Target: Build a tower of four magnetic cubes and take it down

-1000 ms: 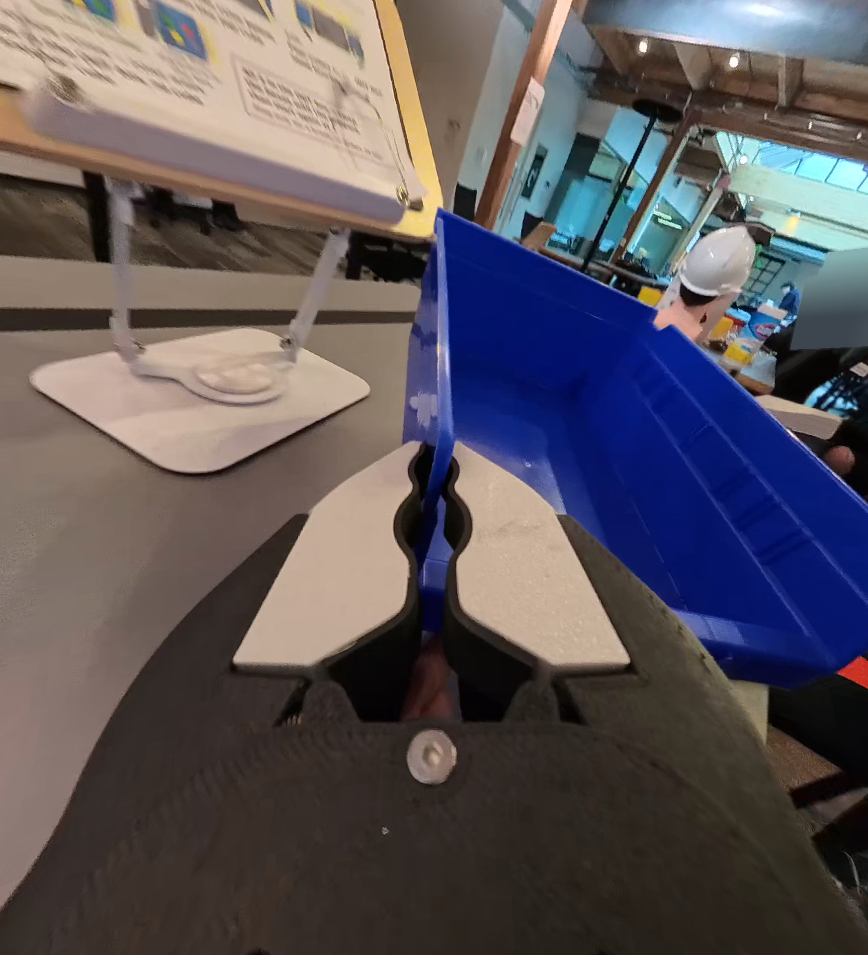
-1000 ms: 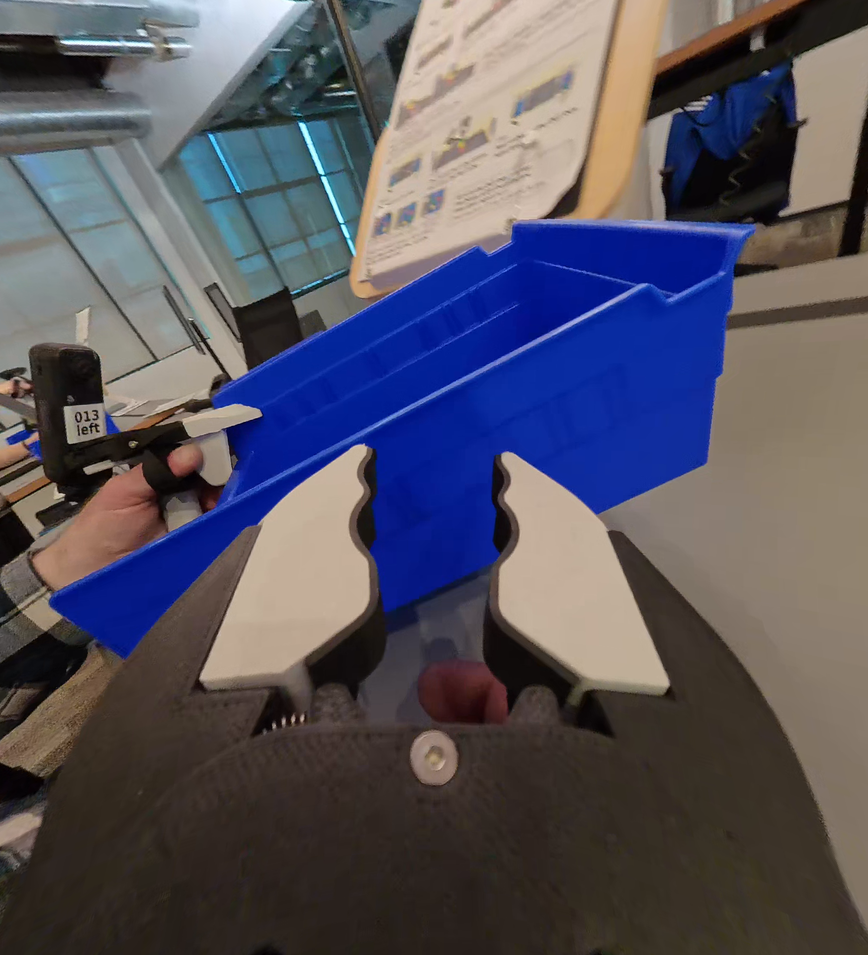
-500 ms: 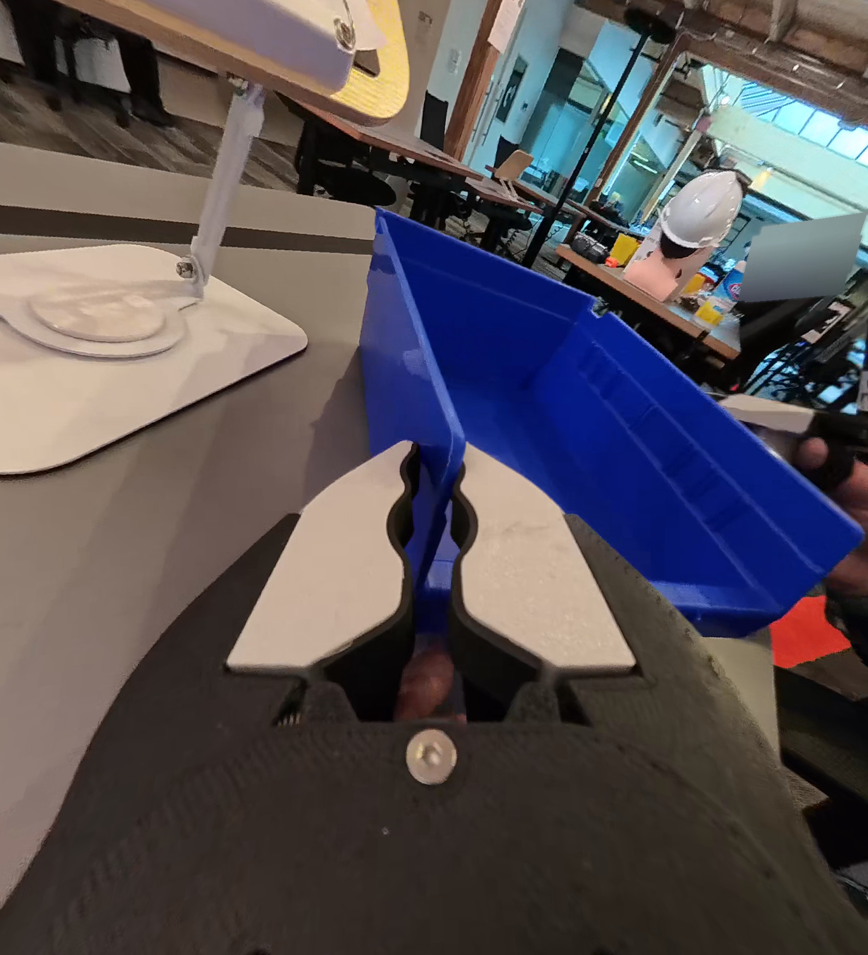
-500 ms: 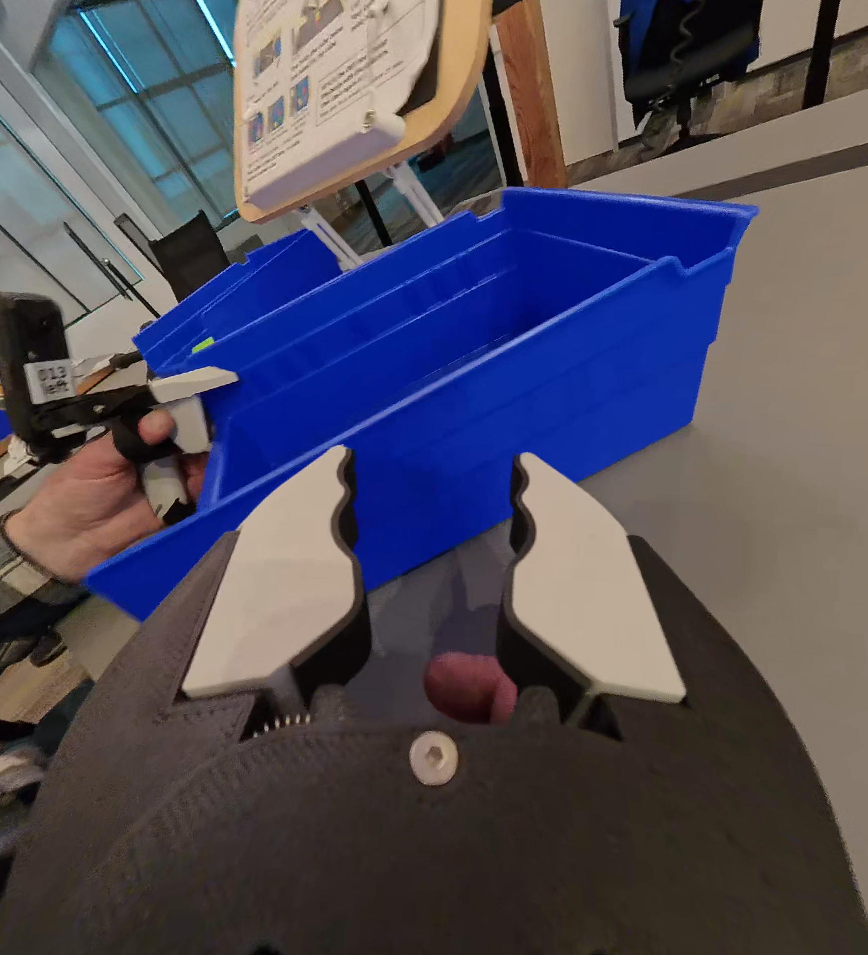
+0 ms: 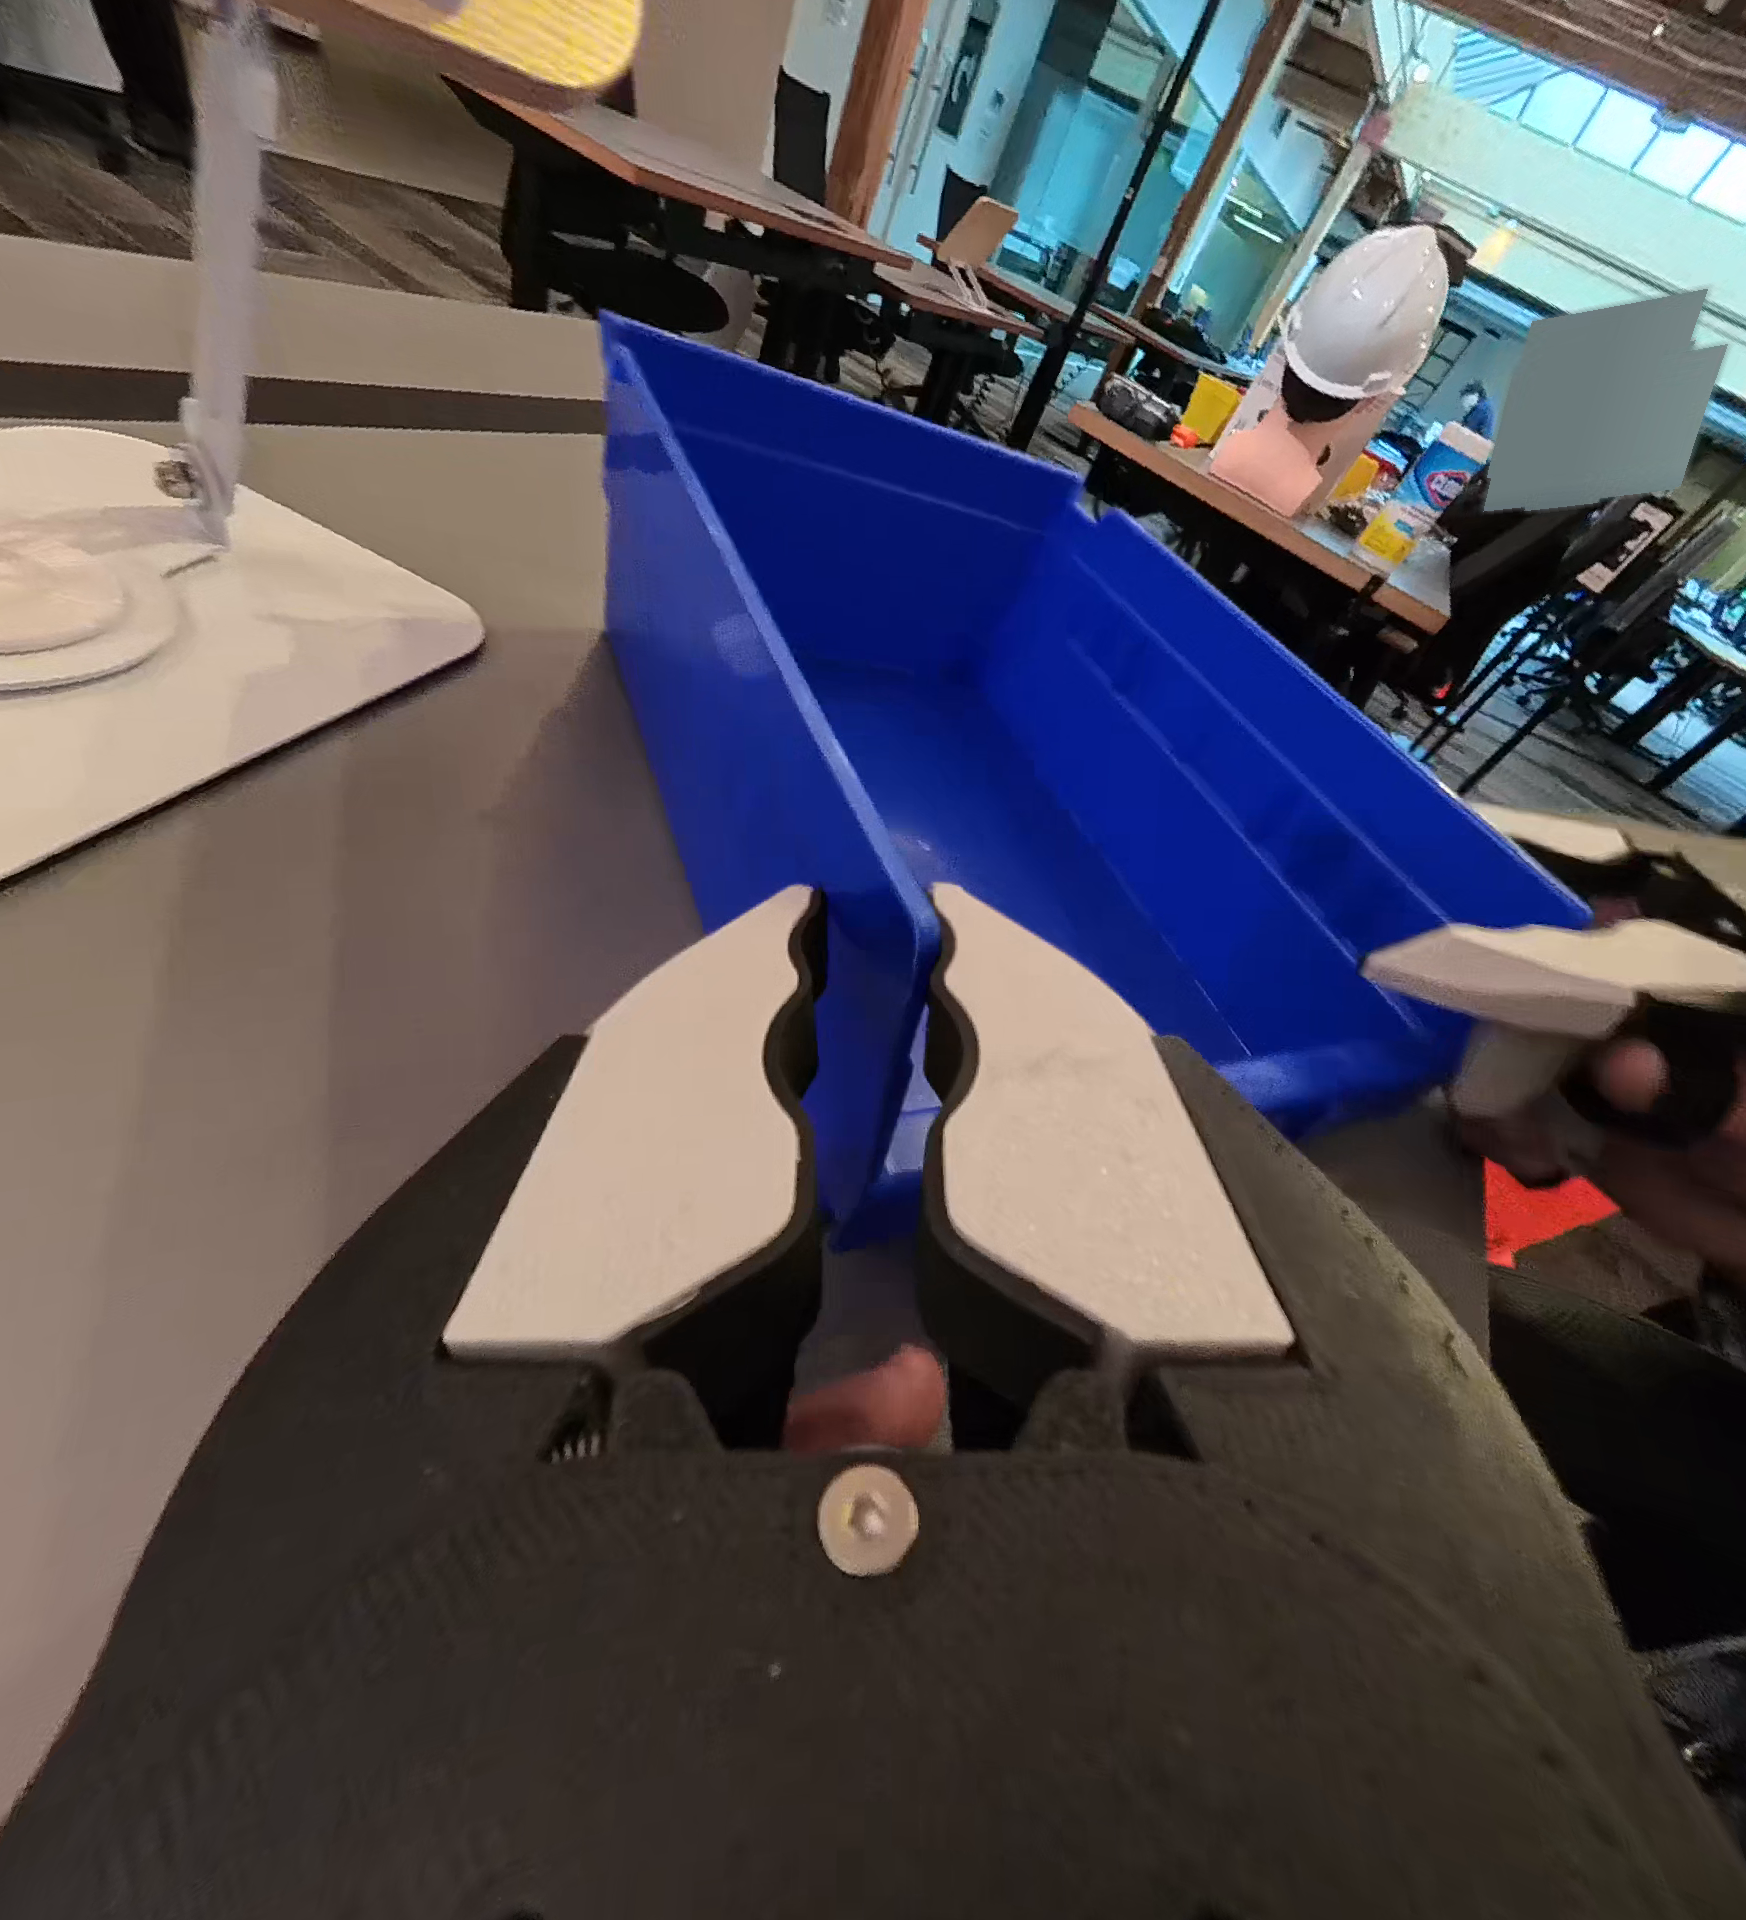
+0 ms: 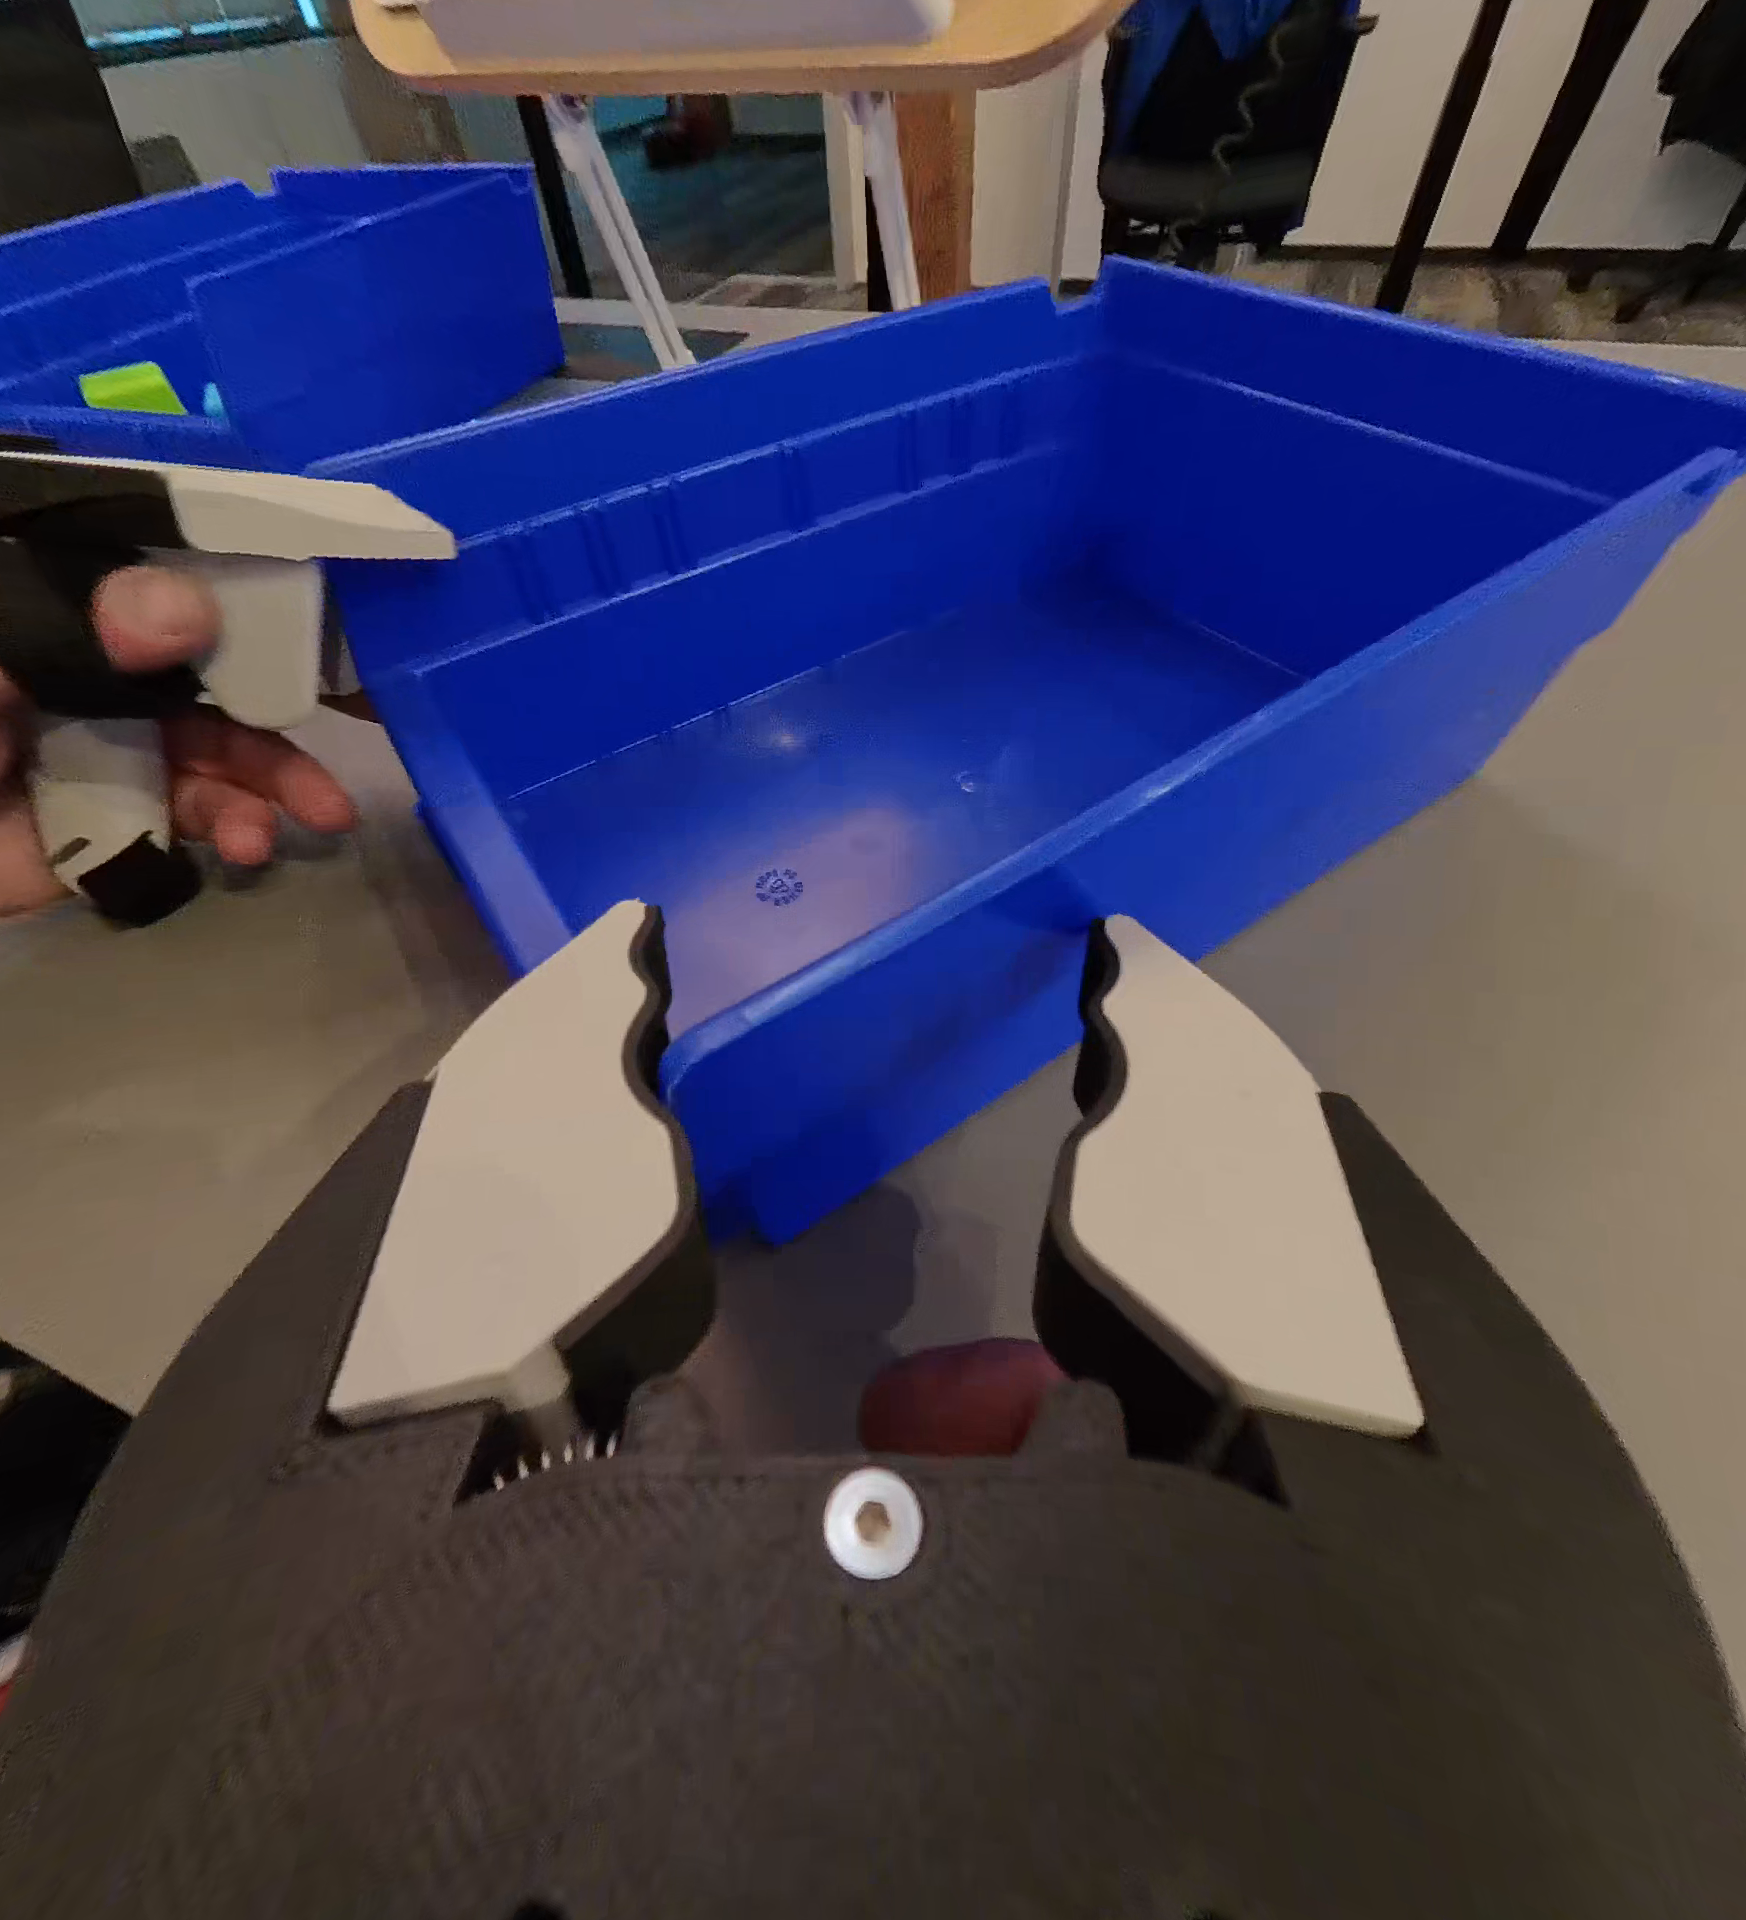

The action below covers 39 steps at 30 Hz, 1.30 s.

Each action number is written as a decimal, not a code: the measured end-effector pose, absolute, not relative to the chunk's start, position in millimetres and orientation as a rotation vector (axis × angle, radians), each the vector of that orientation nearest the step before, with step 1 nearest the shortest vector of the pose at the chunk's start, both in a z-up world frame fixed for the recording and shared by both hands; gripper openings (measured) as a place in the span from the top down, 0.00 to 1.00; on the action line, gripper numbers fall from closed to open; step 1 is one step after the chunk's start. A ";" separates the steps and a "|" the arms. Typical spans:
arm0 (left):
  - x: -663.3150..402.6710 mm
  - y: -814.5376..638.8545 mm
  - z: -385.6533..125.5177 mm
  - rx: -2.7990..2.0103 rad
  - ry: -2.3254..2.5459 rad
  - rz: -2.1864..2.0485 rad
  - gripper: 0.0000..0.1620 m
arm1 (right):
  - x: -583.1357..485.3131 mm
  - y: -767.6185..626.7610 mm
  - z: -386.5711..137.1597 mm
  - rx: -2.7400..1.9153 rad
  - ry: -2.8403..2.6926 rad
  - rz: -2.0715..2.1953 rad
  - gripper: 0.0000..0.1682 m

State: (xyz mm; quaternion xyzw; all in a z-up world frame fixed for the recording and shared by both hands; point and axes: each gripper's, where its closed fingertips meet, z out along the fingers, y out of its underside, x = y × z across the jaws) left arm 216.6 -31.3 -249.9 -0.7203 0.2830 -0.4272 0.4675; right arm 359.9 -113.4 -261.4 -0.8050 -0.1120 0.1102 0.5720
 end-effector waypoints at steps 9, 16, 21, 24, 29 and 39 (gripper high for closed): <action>288.3 -30.3 -251.3 -1.795 0.828 -1.046 0.84 | 453.6 -60.9 -265.4 -1.989 -0.279 0.256 0.69; 344.7 -5.3 -251.1 -1.824 0.831 -1.023 0.82 | 514.6 -4.1 -266.0 -2.059 -0.340 0.275 0.73; 375.2 22.4 -251.2 -1.832 0.754 -1.036 0.81 | 545.5 39.6 -265.5 -2.089 -0.367 0.286 0.76; 388.8 40.7 -250.8 -1.832 0.697 -1.036 0.81 | 559.0 63.6 -265.9 -2.109 -0.393 0.270 0.77; 408.1 67.1 -250.3 -1.810 0.648 -1.026 0.80 | 577.8 102.4 -264.8 -2.094 -0.361 0.325 0.80; 414.5 104.0 -249.4 -1.802 0.582 -1.054 0.80 | 582.7 136.8 -264.1 -2.079 -0.348 0.350 0.80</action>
